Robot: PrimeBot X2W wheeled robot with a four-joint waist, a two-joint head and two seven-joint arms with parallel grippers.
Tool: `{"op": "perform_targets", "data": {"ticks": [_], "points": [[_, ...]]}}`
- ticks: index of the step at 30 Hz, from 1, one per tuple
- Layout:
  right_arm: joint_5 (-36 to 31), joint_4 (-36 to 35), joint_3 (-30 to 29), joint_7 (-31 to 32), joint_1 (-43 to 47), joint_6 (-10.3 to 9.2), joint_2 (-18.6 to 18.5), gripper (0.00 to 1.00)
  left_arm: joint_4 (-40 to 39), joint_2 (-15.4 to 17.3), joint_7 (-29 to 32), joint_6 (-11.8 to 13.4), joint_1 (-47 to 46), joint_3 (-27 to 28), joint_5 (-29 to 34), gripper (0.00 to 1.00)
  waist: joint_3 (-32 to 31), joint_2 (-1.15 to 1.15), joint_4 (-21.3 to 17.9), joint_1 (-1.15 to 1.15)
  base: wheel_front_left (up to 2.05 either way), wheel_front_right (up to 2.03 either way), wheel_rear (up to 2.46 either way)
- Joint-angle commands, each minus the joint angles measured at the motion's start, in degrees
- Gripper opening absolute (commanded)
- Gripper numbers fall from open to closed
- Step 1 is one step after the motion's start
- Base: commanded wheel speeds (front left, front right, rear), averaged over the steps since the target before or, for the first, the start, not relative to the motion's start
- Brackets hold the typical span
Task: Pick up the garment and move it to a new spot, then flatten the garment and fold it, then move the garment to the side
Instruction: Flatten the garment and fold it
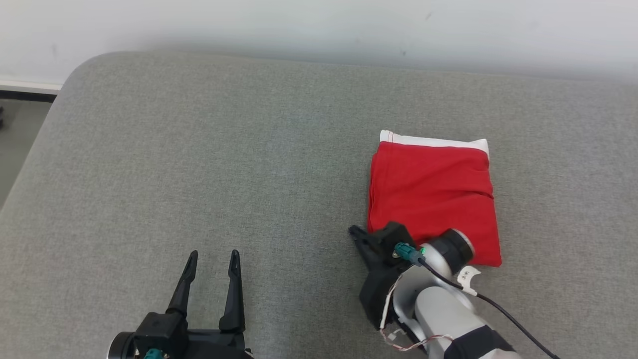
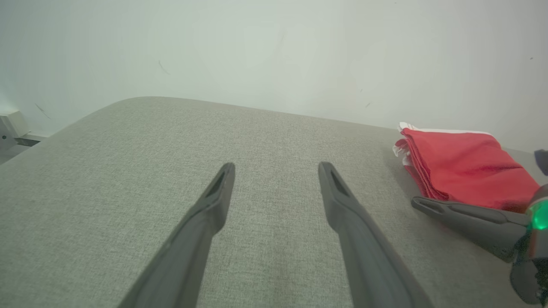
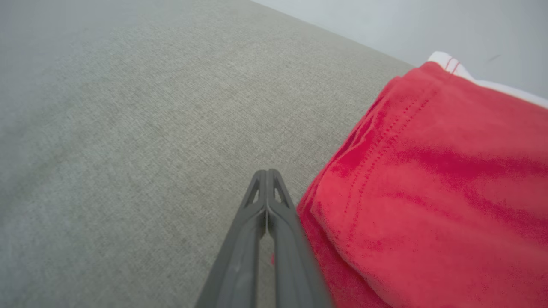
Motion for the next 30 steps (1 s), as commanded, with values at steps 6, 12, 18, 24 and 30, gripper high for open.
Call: {"op": "perform_targets", "data": {"ticks": [6,12,18,24,30], "points": [[9.1,-6.2,2.4,-1.3,2.5,0.00,0.3,0.46,0.0,0.0,-0.1,0.3,0.7,1.1,0.0,1.00,-1.6,0.00,-1.8,0.00,0.00,0.00,0.00],[10.6,-14.4,-1.8,-2.1,7.3,0.00,0.3,1.00,-0.8,0.0,-0.1,0.4,2.0,3.0,0.7,1.00,-3.4,0.00,-3.9,0.00,0.00,0.00,0.00],[9.0,-27.2,-12.4,-3.5,17.8,0.00,0.3,1.00,-2.4,0.0,-0.1,1.0,3.8,6.4,1.7,1.00,-5.0,0.00,-6.9,0.00,0.00,0.00,0.00],[8.6,-36.3,-21.8,-6.0,26.2,0.00,0.3,1.00,-3.5,0.0,-0.2,0.7,5.0,9.3,3.2,1.00,-6.6,0.00,-9.4,0.00,0.00,0.00,0.00],[5.7,-37.8,-26.7,-6.6,30.7,0.00,0.3,1.00,-4.2,0.0,-0.1,0.6,6.8,11.9,3.5,1.00,-8.9,0.00,-11.3,0.00,0.00,0.00,0.00]]}}
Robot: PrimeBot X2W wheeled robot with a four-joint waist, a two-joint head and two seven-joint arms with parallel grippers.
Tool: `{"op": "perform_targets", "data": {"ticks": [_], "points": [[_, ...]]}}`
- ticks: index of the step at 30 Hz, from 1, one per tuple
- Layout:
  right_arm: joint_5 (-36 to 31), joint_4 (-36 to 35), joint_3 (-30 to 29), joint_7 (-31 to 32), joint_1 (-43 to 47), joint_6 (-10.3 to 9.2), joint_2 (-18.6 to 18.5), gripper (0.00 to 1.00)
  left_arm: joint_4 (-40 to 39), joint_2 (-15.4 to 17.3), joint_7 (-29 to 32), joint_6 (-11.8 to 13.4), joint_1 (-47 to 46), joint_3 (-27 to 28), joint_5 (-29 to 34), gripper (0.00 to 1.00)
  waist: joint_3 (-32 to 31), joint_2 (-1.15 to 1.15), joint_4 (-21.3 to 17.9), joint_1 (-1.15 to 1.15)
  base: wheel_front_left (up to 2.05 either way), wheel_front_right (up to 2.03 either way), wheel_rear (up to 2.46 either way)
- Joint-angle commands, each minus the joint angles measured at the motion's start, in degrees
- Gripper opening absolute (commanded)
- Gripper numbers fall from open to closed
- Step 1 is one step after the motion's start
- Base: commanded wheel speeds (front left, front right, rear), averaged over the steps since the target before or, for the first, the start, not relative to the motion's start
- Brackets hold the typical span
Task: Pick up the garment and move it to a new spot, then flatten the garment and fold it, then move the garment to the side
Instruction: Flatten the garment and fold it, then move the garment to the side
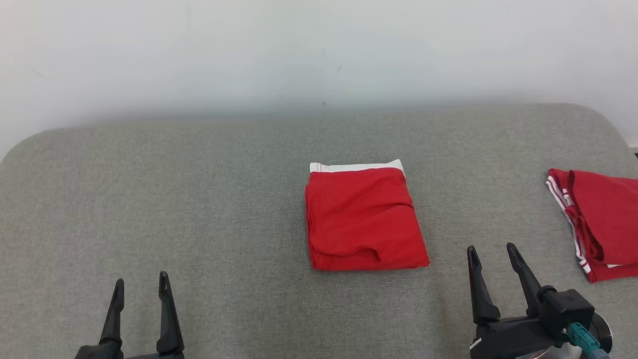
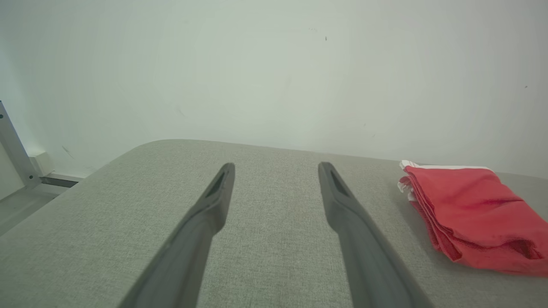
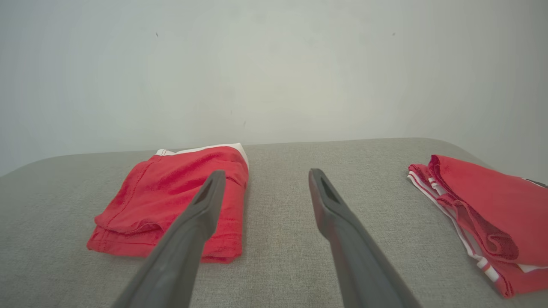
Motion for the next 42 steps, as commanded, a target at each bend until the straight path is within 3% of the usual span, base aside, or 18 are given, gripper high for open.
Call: {"op": "perform_targets", "data": {"ticks": [1,12,23,42], "points": [[-0.6,-0.1,-0.5,-0.3,1.0,0.00,0.3,1.00,-0.3,0.0,-0.1,-0.1,1.1,0.6,0.5,1.00,-1.7,0.00,-1.4,0.01,0.00,0.00,0.00],[-1.6,4.8,-3.1,-1.6,2.8,0.00,0.2,1.00,3.0,0.0,-0.1,-3.5,3.7,2.3,2.6,1.00,-3.5,0.00,-2.4,0.01,0.00,0.00,0.00],[-1.4,7.7,-1.9,0.1,2.1,0.00,0.2,1.00,9.0,0.0,-0.1,-3.7,3.4,2.8,3.5,1.00,-3.4,0.00,-2.3,0.01,0.00,0.00,0.00],[-0.9,7.1,-1.4,0.8,1.8,0.00,0.2,1.00,9.2,0.0,-0.1,-5.0,2.2,2.9,4.3,1.00,-2.7,0.00,-1.8,0.01,0.00,0.00,0.00]]}}
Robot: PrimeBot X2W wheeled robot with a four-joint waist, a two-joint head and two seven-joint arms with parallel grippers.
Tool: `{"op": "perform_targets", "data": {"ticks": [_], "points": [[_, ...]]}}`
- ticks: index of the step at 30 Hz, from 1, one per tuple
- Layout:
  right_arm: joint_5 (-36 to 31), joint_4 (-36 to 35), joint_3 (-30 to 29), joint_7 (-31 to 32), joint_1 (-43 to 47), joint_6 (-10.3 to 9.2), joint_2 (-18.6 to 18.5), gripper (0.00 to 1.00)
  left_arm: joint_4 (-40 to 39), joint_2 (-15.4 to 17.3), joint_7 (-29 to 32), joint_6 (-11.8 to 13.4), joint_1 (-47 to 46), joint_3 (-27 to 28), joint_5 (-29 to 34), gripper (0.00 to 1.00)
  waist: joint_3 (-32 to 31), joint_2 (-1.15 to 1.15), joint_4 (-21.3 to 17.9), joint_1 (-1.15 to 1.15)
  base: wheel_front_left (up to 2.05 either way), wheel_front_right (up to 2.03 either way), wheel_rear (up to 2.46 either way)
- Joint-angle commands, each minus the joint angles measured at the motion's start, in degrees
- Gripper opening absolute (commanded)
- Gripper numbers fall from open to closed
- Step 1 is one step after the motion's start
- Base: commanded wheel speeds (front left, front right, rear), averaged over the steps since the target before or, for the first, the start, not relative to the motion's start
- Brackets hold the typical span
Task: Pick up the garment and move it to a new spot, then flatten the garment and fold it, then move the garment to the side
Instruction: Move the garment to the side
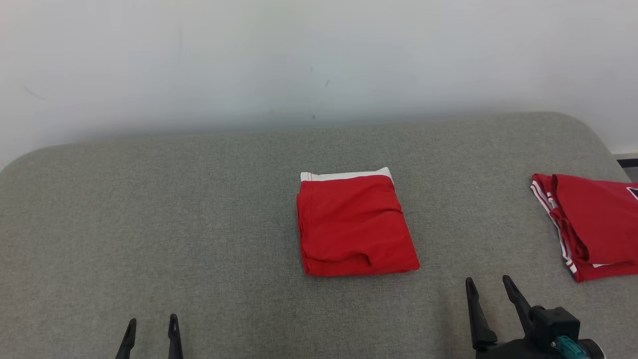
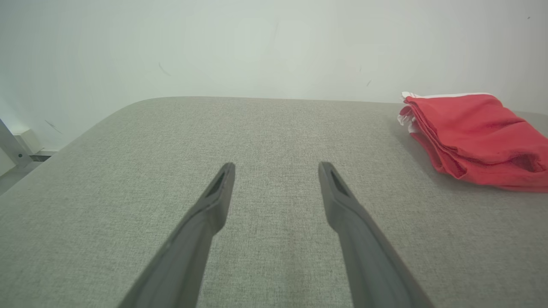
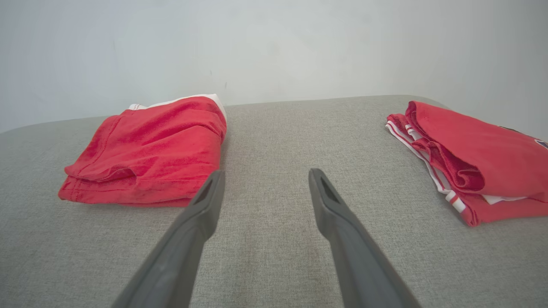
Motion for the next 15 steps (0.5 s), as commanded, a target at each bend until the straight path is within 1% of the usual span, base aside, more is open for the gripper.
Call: {"op": "perform_targets", "data": {"ticks": [1,4,5,6,7,9,10,12,15], "points": [[0.3,-0.3,0.2,0.3,-0.2,0.00,0.2,1.00,-0.1,0.0,-0.1,0.1,-0.6,0.0,0.1,1.00,0.0,0.00,0.1,0.00,0.00,0.00,0.00],[0.2,-0.9,0.5,1.4,0.0,0.00,0.2,1.00,-0.4,0.0,-0.1,0.1,-0.5,-0.3,0.0,1.00,0.0,0.00,0.3,0.00,0.00,0.00,0.00],[1.6,-0.9,0.5,2.6,-0.2,0.00,0.2,1.00,-0.5,0.0,-0.1,0.1,-0.4,-0.4,-0.1,1.00,0.0,0.00,0.4,0.00,0.00,0.00,0.00],[2.8,-0.7,0.8,5.1,-0.5,0.00,0.2,1.00,-0.6,0.0,-0.1,0.2,-0.3,-0.4,-0.1,1.00,0.2,0.00,0.4,0.00,0.00,0.00,0.00],[2.4,-1.2,1.7,7.9,-1.1,0.01,0.2,1.00,-0.7,0.0,-0.1,0.3,-0.2,-0.4,-0.2,1.00,0.2,0.00,0.4,0.00,0.00,0.00,0.00],[4.2,-2.3,1.4,14.9,-3.4,0.00,0.1,1.00,-1.0,0.0,-0.1,0.3,0.0,-0.4,-0.2,1.00,0.6,0.00,0.3,0.00,0.00,0.00,0.00],[3.6,-3.4,1.7,18.6,-4.6,0.00,0.1,1.00,-1.1,0.0,-0.1,0.2,0.0,-0.5,-0.1,1.00,0.8,0.00,0.4,0.00,0.00,0.00,0.00],[3.8,-5.6,0.3,25.6,-7.5,0.00,0.1,1.00,-1.3,0.0,-0.1,0.0,-0.5,-0.7,0.1,1.00,1.3,0.00,0.9,0.00,0.00,0.00,0.00],[2.2,-8.8,-1.4,35.7,-12.3,0.00,0.2,1.00,-1.6,0.0,-0.1,-0.2,-1.4,-1.2,0.1,1.00,2.5,0.00,2.1,0.00,0.00,0.00,0.00]]}}
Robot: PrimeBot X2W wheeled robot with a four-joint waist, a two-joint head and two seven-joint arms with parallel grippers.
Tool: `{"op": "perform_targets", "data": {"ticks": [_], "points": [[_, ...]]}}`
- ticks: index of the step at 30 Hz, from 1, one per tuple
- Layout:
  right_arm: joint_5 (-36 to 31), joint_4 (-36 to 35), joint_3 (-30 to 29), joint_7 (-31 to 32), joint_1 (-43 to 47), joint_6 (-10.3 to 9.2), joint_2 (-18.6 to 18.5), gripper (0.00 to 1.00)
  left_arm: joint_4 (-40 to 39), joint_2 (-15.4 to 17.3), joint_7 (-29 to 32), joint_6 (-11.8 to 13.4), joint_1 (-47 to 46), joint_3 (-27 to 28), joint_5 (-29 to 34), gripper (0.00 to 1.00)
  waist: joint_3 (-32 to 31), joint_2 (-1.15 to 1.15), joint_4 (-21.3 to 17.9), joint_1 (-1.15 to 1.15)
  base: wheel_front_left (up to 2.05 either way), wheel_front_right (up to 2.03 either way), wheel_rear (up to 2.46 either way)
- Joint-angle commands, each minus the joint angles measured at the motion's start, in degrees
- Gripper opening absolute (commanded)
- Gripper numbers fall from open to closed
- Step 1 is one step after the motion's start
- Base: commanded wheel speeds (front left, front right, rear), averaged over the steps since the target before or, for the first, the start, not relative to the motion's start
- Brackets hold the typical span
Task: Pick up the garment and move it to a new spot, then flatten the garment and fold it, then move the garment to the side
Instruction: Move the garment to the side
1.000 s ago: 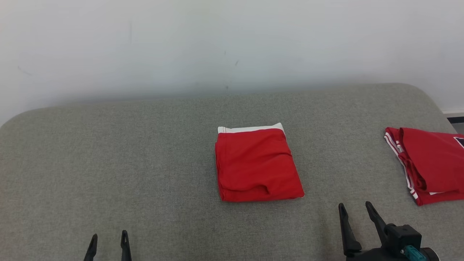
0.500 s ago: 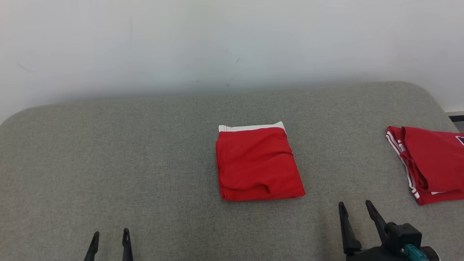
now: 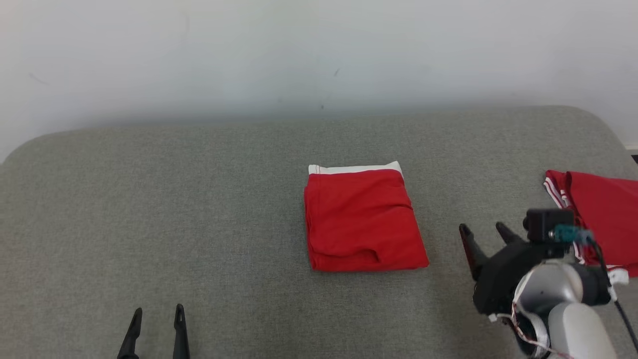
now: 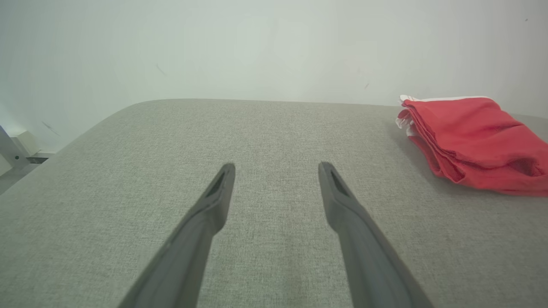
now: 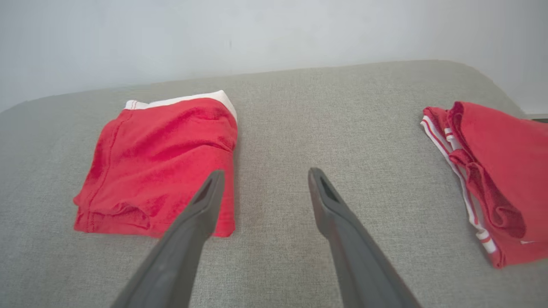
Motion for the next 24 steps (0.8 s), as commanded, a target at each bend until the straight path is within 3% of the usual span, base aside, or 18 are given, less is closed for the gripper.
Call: {"op": "perform_targets", "data": {"ticks": [1,5,9,15,24], "points": [[-1.1,-0.6,-0.2,3.1,-1.3,0.00,0.2,1.00,-0.3,-0.1,-0.1,-0.2,-1.0,-0.2,0.1,1.00,1.2,0.00,1.5,0.00,0.00,0.00,0.00],[-3.2,-1.5,-1.7,15.3,-7.1,0.00,0.1,1.00,-0.7,0.0,-0.1,0.0,-2.4,-0.6,-0.4,1.00,3.2,0.00,4.3,0.00,0.00,0.00,0.00],[-4.9,-0.2,-3.2,21.5,-12.0,0.00,0.2,1.00,-1.7,0.0,-0.1,0.4,-3.7,-1.2,-0.8,1.00,6.0,0.00,7.2,0.00,0.00,0.00,0.00],[-7.9,4.8,-6.1,24.5,-16.6,0.00,-0.4,1.00,-2.2,-0.1,-0.1,0.4,-5.6,-2.8,-1.4,1.00,9.4,0.00,10.9,0.00,0.00,0.00,0.00],[-8.5,16.4,-10.1,23.1,-21.1,0.00,0.0,1.00,-2.3,-0.1,-0.1,1.1,-7.5,-4.7,-2.2,1.00,12.5,0.00,14.1,0.00,0.00,0.00,0.00]]}}
